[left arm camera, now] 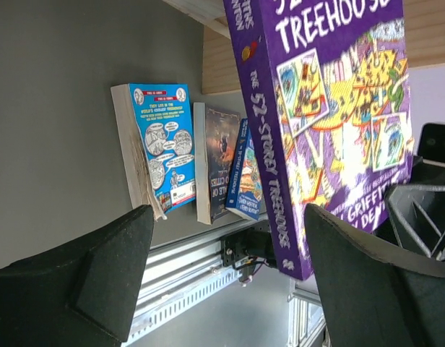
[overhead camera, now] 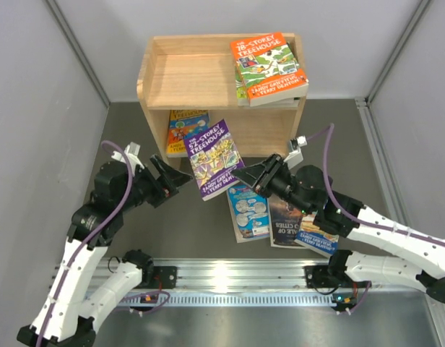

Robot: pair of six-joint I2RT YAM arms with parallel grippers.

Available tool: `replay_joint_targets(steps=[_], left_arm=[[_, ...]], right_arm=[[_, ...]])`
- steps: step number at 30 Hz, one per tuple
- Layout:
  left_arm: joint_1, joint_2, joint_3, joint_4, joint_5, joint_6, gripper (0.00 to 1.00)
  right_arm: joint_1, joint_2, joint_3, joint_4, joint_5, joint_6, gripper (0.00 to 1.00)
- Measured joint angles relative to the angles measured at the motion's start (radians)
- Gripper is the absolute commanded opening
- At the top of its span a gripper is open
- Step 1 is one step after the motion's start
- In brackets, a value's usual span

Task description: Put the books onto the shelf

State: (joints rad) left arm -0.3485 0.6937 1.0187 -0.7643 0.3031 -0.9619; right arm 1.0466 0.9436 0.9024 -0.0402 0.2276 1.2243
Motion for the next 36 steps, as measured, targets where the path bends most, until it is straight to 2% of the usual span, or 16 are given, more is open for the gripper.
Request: replay_joint_targets(steps=[7, 15, 19, 29, 36], left_arm=[[0.000, -0.042, 0.012, -0.056, -0.014, 0.005, 0.90], [0.000, -0.044, 0.038, -0.104, -0.034, 0.023, 0.90], [0.000, -0.044, 0.038, -0.104, -0.032, 0.023, 0.90], [0.000, -0.043, 0.041, -0.111, -0.032, 0.023, 0.90], [0.000, -0.043, 0.049, -0.139, -0.030, 0.026, 0.89]], right_arm=[[-0.058, -0.006, -0.060, 0.177, -0.005, 0.063, 0.00], [-0.088, -0.076, -0.071, 0.192, -0.004, 0.089, 0.00], [-0.092, -0.061, -0.070, 0.224, -0.005, 0.095, 0.00], [-0.128, 0.214, -0.019, 0.294, -0.004, 0.109, 0.00], [-0.132, 0.410, 0.077, 0.393, 0.015, 0.138, 0.00]])
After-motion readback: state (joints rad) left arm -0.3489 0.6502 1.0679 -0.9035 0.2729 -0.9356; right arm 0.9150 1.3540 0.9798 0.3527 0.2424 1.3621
